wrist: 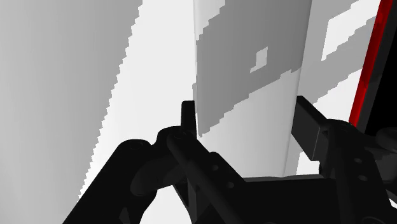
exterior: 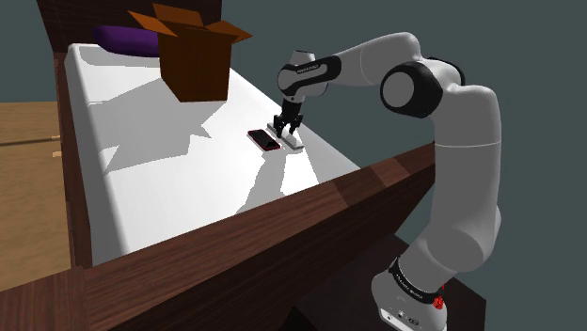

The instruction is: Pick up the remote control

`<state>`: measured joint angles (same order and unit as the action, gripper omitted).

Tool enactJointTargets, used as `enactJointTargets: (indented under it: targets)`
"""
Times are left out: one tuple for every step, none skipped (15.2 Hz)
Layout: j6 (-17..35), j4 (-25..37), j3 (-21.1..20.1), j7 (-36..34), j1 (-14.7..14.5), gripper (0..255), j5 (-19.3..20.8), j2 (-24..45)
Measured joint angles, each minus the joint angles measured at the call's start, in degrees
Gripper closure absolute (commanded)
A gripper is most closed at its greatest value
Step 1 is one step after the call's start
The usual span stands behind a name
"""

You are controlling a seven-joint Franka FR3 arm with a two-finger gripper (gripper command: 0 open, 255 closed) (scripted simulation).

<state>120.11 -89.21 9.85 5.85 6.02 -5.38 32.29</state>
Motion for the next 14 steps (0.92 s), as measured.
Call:
enactJointTargets:
  targets:
    - [0.0,0.0,0.0,0.0,0.0,255,0.0,0.0]
    - [0.0,0.0,0.0,0.0,0.0,255,0.0,0.0]
    - [0.0,0.0,0.0,0.0,0.0,255,0.0,0.0]
    - [0.0,0.0,0.0,0.0,0.0,255,0.0,0.0]
    - [0.0,0.0,0.0,0.0,0.0,255,0.0,0.0]
    - [0.0,0.0,0.0,0.0,0.0,255,0.0,0.0]
    - [0.0,0.0,0.0,0.0,0.0,255,0.0,0.0]
    - [-0.3,0.2,0.0,-0.1,0.0,255,0.0,-0.1]
    - [-0.7,0.2,0.0,-0.1,-0.1,255,0.1,-0.4]
    - [-1.2,0.6,0.1,-0.2,-0.1,255,0.1,-0.6]
    - [-1.8,1.0,0.1,-0.1,-0.1,255,0.2,-0.9]
    - [-2.3,0.9,0.2,-0.2,-0.1,255,0.3,-1.3]
    - [-3.0,1.6,0.2,-0.2,-0.1,255,0.3,-1.5]
    - [-3.7,2.0,0.2,-0.3,-0.1,255,0.4,-1.7]
